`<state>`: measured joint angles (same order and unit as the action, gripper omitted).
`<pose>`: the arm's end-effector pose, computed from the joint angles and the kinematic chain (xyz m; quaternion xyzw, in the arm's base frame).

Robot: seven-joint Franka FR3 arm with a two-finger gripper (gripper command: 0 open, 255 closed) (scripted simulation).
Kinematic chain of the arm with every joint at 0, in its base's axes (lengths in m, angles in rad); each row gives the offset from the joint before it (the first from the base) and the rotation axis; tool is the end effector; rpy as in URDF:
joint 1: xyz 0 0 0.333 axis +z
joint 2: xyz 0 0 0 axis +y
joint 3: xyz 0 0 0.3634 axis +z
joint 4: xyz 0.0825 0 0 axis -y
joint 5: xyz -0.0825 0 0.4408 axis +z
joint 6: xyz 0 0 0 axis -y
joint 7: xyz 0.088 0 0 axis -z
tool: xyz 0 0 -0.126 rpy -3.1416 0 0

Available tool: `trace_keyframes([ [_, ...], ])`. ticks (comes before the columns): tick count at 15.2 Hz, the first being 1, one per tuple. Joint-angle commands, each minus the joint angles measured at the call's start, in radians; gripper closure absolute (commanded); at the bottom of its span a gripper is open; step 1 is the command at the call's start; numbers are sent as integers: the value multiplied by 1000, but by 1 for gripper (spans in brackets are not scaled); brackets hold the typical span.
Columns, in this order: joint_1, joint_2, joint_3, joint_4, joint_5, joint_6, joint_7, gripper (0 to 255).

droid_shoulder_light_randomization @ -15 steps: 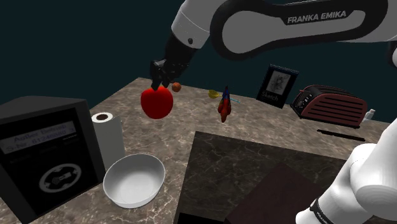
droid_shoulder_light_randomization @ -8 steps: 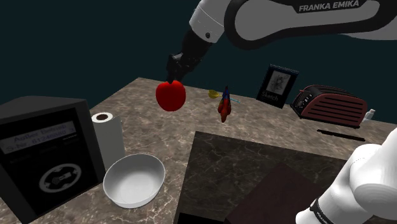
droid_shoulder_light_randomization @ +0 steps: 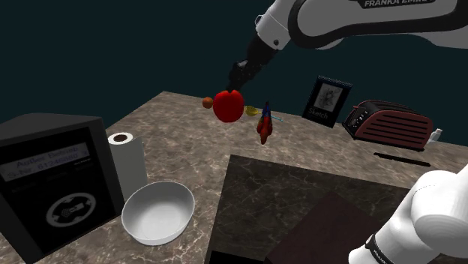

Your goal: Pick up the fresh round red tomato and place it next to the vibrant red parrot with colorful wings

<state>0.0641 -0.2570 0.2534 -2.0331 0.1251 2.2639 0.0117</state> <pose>0.5405 0.1975 0.6212 -0.9629 -0.1244 -0.2309 0.0630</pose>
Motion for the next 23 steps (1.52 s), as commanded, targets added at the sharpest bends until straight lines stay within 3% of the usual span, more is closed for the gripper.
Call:
trace_keyframes([
  [1,-10,-18,-38,-26,23,3,-62,255],
  [12,-71,-66,-248,-68,104,-47,-369,255],
  [23,-142,10,-451,29,167,-135,-658,255],
])
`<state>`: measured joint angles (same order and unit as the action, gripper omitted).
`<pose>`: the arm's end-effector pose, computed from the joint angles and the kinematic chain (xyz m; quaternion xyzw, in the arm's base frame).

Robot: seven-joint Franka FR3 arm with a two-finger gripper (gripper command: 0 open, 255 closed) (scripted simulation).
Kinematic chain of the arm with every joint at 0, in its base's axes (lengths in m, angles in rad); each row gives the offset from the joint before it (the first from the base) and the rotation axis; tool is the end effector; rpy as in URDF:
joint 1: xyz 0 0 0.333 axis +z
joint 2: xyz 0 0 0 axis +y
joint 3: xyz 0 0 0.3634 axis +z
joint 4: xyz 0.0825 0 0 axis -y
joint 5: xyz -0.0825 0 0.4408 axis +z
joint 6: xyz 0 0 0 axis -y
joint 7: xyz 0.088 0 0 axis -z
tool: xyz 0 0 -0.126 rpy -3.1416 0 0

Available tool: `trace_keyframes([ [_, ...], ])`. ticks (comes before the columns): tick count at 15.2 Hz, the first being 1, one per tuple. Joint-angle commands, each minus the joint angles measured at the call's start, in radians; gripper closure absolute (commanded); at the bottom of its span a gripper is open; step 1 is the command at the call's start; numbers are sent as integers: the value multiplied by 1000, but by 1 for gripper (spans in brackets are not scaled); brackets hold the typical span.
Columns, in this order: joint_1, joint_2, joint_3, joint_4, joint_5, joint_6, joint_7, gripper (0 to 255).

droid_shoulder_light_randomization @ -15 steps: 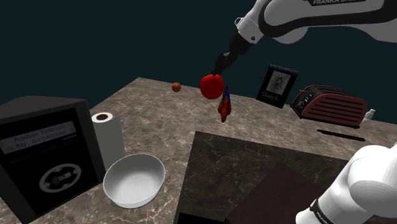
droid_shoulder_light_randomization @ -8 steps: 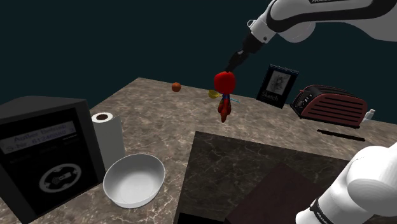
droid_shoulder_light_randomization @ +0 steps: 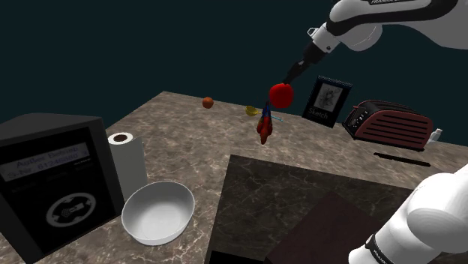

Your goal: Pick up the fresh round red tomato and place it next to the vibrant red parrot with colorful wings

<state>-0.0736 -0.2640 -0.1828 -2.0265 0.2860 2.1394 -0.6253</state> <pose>0.5463 -0.1365 0.6180 -0.9630 -0.1242 -0.2307 0.0634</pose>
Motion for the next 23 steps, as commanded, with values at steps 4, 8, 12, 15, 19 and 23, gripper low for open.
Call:
trace_keyframes([
  [4,-31,76,-86,94,39,-55,-124,255],
  [8,-64,153,-153,186,82,-109,-226,255],
  [12,-106,249,-214,300,137,-174,-325,255],
  [15,-148,335,-253,403,187,-232,-395,255],
  [19,-224,467,-291,568,263,-323,-477,255],
  [23,-229,474,-290,537,271,-293,-499,255],
])
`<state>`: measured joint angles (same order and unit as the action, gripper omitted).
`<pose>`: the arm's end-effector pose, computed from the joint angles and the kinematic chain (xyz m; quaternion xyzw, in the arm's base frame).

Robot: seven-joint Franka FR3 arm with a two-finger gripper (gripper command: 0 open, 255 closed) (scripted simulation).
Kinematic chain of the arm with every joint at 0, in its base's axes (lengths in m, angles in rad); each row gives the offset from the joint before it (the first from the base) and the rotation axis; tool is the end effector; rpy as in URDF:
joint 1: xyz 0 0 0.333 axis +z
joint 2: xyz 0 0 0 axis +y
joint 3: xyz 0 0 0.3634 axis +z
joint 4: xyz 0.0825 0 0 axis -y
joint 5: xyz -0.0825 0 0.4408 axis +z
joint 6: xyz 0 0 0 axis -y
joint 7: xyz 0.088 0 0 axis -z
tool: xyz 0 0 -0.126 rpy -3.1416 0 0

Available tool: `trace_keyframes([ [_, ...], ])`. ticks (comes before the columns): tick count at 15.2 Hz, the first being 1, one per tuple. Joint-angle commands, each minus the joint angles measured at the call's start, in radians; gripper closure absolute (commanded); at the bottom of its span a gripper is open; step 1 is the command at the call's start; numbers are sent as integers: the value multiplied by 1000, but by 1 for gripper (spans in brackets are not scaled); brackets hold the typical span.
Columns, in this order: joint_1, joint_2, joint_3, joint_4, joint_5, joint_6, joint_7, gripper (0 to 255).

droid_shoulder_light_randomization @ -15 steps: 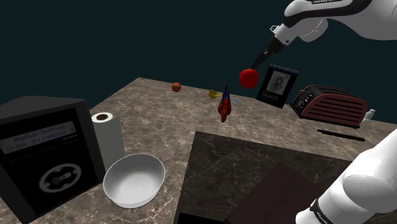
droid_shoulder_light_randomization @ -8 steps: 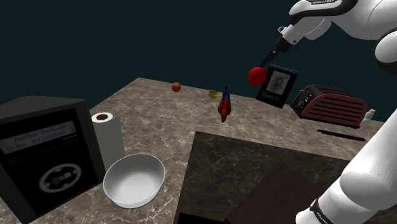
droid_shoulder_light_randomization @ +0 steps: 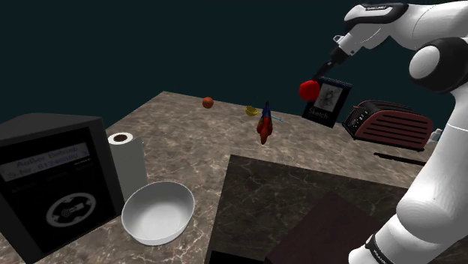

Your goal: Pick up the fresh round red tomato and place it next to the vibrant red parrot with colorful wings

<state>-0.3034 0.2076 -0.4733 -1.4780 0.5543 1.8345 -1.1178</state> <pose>0.5613 -0.4324 0.6158 -0.9629 -0.1249 -0.2308 0.0632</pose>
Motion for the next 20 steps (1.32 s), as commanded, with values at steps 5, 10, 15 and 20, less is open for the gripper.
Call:
trace_keyframes([
  [5,8,-4,4,-83,9,74,-33,255],
  [10,13,-3,8,-146,21,132,-62,255],
  [15,16,4,13,-201,38,187,-93,255],
  [20,17,16,18,-250,59,239,-126,255],
])
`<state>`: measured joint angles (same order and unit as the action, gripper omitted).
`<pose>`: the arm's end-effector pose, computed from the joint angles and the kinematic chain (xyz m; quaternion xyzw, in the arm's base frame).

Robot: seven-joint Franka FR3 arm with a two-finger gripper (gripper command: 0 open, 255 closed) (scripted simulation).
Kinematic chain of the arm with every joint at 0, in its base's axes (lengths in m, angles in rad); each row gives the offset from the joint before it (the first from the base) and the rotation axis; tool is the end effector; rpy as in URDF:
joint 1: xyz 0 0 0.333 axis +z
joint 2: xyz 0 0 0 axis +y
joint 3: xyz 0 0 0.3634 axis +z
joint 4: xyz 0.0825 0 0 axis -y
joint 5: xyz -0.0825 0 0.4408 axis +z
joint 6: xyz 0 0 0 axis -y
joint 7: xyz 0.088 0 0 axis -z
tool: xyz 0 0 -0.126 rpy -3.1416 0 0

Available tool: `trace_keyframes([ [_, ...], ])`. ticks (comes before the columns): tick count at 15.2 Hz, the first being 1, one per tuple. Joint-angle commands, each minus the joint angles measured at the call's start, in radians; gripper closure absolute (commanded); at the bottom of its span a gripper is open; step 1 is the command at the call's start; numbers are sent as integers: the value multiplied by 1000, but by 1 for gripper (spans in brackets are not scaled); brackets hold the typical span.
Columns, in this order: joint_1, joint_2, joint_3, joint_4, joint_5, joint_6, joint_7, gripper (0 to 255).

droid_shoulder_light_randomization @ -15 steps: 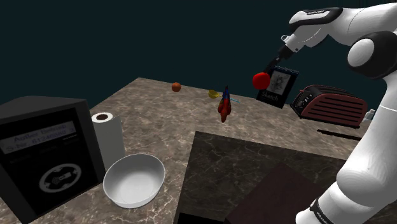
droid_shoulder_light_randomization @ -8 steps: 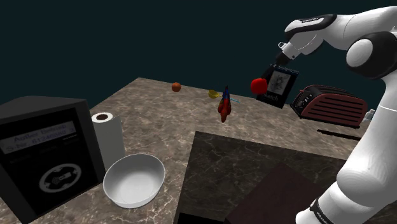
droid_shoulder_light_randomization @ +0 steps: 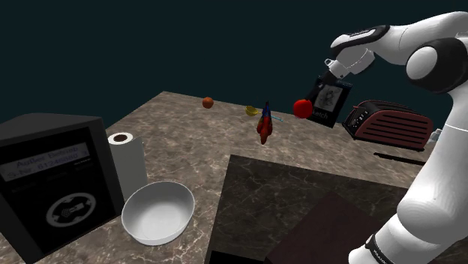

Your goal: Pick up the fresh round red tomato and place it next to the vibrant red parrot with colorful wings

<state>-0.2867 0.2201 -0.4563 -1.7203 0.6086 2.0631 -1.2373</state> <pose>0.5606 -0.4303 0.4955 -0.9628 -0.1253 -0.2309 0.0634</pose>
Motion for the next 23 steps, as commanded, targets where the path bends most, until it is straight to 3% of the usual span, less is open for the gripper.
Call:
trace_keyframes([
  [1,0,7,3,-16,10,20,-13,255],
  [18,-13,93,34,-131,122,179,-148,255],
  [23,-13,93,34,-131,122,179,-148,255],
])
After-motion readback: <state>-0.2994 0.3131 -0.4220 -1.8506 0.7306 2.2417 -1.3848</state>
